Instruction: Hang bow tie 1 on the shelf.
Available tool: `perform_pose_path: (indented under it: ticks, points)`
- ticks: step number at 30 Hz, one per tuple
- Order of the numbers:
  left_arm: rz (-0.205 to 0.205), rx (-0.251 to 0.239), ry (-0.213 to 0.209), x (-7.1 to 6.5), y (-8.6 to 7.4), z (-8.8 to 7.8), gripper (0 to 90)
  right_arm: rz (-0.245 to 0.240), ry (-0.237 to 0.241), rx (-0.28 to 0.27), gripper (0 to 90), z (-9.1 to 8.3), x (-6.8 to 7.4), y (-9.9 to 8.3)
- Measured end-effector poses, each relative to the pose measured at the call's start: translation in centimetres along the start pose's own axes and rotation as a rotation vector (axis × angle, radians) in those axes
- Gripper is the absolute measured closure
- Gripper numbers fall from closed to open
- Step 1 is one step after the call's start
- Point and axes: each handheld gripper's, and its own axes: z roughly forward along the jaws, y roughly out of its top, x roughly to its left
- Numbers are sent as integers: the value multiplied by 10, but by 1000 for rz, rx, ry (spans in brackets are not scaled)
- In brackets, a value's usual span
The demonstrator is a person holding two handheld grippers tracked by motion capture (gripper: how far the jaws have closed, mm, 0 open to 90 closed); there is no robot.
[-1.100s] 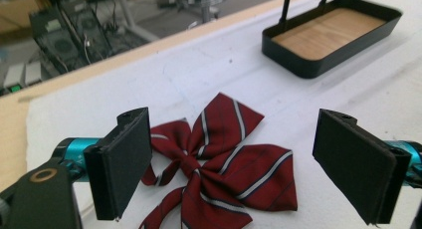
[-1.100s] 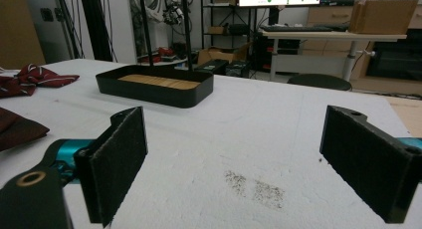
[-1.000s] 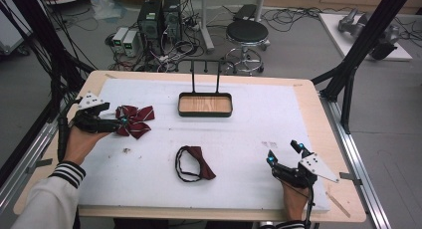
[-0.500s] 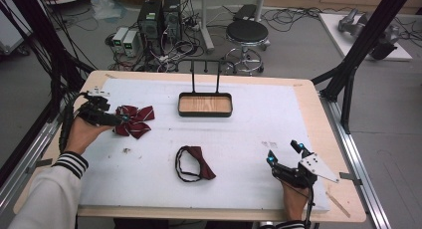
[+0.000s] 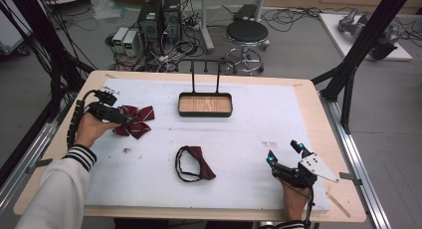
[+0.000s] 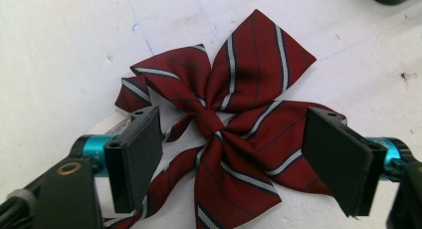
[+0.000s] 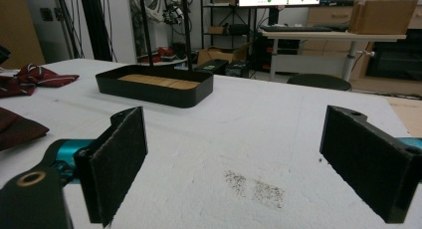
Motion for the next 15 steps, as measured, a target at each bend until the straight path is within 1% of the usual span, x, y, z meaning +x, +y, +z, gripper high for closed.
perform_pose_path:
  ticks: [2,4,9,13,15]
  points:
    - [-14,11,-9,0,2,2,259,1,0,1,105,0,0,0]
    - [-22,28,-6,0,3,5,260,0,0,1,105,0,0,0]
    - [-51,63,-19,0,6,12,272,0,-1,2,105,0,0,0]
    - [-66,94,-31,0,6,17,286,2,0,2,105,0,0,0]
    - [-69,103,-28,1,6,18,296,-2,0,1,105,0,0,0]
